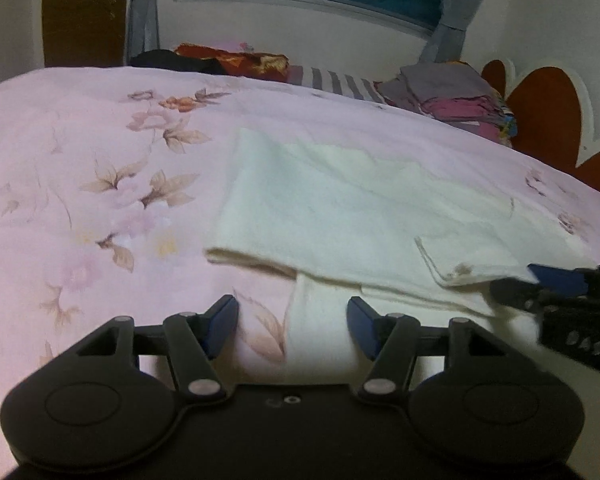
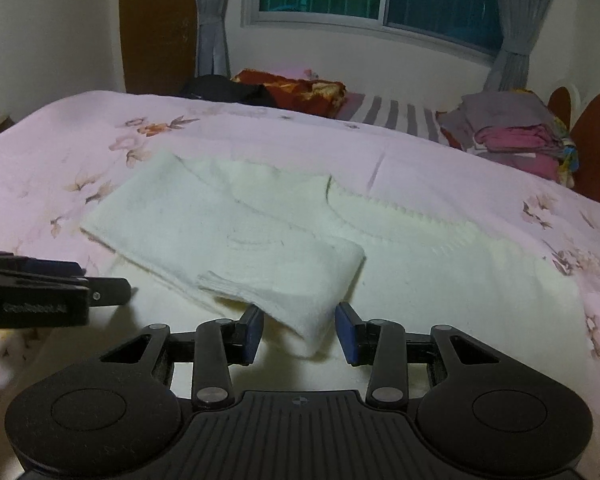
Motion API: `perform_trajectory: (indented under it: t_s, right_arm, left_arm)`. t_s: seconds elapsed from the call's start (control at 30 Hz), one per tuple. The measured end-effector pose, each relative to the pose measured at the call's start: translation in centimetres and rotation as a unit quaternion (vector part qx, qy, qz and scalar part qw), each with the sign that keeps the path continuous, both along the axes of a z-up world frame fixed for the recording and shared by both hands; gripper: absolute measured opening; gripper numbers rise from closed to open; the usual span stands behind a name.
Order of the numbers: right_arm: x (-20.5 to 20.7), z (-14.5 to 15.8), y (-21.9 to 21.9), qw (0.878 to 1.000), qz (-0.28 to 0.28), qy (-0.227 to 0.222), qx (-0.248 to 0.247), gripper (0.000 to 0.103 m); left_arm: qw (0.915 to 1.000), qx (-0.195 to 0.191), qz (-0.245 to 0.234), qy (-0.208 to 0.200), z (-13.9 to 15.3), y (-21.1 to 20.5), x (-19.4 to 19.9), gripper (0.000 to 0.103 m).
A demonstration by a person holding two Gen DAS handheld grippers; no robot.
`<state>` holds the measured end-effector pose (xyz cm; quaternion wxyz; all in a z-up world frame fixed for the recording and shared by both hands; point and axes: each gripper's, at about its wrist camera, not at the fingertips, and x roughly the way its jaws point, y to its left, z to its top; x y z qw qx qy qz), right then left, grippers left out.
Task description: Fold small clothes
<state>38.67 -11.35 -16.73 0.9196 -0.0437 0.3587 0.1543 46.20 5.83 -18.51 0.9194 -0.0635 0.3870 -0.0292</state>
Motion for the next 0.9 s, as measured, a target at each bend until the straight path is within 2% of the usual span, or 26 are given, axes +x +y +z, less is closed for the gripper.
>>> perform_trajectory:
  t_s: [0.1, 0.13, 0.17, 0.33, 0.4, 0.47, 0.53, 0.6, 0.73, 0.9]
  right_arm:
    - [0.5, 1.0, -0.1, 1.0, -0.013, -0.011, 0.012, 0.039]
    - [0.7, 1.3, -0.5, 0.999, -0.02, -0.012, 0.021, 0.025]
    - [0.9, 1.6, -1.0, 0.999, -0.029, -0.009, 0.032, 0.005]
    - [1.3, 3.0, -6.4, 0.988, -0.109, 0.002, 0.111, 0.005]
    - [1.4, 3.1, -8.4, 0.984, -0.13, 0.012, 0.119, 0.005]
    - [1.4, 2.7, -10.3, 0.982, -0.146, 0.023, 0.115, 0.005]
    - [1.6, 2.1, -11.8, 0.978, -0.156, 0.045, 0.133, 0.005]
    - [1.4, 1.6, -13.0, 0.974, -0.17, 0.056, 0.139, 0.005]
    - [0.8, 0.9, -14.8, 0.967, -0.192, 0.069, 0.152, 0.005]
    - [0.0, 0.1, -16.8, 0.959, -0.225, 0.081, 0.152, 0.005]
  left_arm:
    - [0.9999, 0.007, 0.008, -0.005, -0.2, -0.1, 0.6, 0.06]
    - [0.9999, 0.011, 0.009, -0.008, -0.3, -0.2, 0.7, 0.06]
    - [0.9998, 0.014, 0.01, -0.009, -0.3, -0.2, 0.8, 0.06]
    - [0.9997, 0.014, 0.013, -0.017, -0.2, -0.2, 1.0, 0.058]
    - [0.9997, 0.014, 0.013, -0.018, -0.1, -0.1, 1.0, 0.056]
    - [0.9994, 0.016, 0.012, -0.027, -0.2, -0.2, 1.0, 0.049]
    - [0.9992, 0.017, 0.011, -0.034, -0.2, -0.2, 1.0, 0.03]
    - [0.9992, 0.01, 0.004, -0.037, -0.1, -0.2, 1.0, 0.019]
    - [0.999, 0.005, 0.004, -0.044, 0.2, -0.1, 0.8, 0.01]
    - [0.9993, 0.007, 0.004, -0.037, -0.2, 0.1, 1.0, 0.009]
